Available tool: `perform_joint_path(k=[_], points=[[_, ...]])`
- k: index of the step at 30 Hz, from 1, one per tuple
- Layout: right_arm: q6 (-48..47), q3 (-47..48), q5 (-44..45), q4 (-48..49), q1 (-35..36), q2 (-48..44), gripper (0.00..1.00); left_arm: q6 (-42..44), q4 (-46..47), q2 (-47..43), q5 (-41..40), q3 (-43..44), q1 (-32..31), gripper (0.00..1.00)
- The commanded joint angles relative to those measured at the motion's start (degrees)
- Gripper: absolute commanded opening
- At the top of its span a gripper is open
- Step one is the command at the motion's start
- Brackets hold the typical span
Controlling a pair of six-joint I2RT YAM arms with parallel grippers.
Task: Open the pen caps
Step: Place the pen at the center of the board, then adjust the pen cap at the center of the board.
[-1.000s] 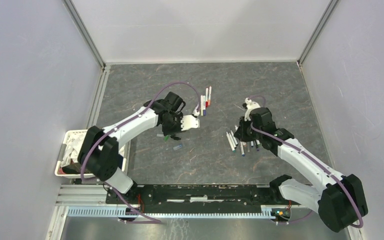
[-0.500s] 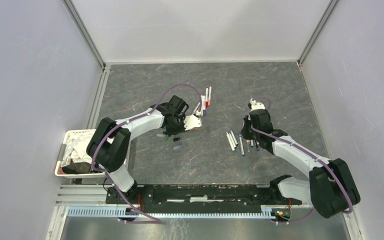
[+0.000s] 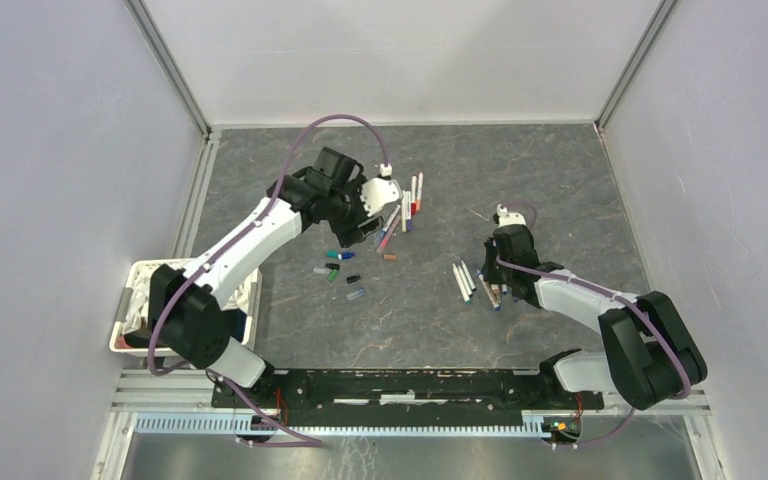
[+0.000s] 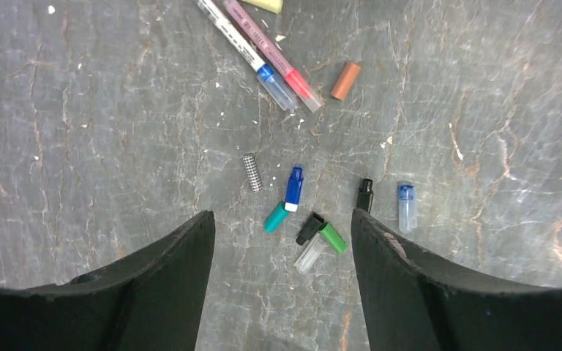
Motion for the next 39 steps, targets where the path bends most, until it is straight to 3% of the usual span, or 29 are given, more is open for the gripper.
perform_joint_path(k=[1,7,18,20,24,26,33,39], points=[[0.9,-0.6,1.9,2.7,-0.1,0.3,0.23,-7.2,-7.9,-1.6,2.8,5.3,1.9,0.75],[1.0,-0.7,2.4,0.7,-0.1,-2.7,0.32,-9.3,-12.6,-3.0,2.7,8.3,5.9,0.78],[0.9,6.6,3.2,-3.0,2.4,-8.0,0.35,-10.3,-14.3,-6.7,7.4,9.4,13.2,0.79],[0.2,9.9,3.7,-3.1,5.2,-5.7,0.35,-10.9,-13.8,-7.1,8.5,10.0,15.1,0.86],[-3.7,17.6,2.9,-1.7,11.5,2.4,0.39,-11.0,-13.8,-7.3,10.2,10.1,18.9,0.87],[-6.5,21.1,0.7,-0.2,14.5,6.9,0.42,-10.9,-13.9,-7.4,12.0,9.6,20.8,0.98],[-14.7,32.9,-10.5,0.7,19.8,23.8,0.53,-11.2,-12.9,-8.6,16.6,5.2,26.2,0.98],[-18.6,36.5,-13.1,1.1,20.5,29.7,0.56,-11.2,-12.6,-9.6,18.4,3.3,28.0,0.98]])
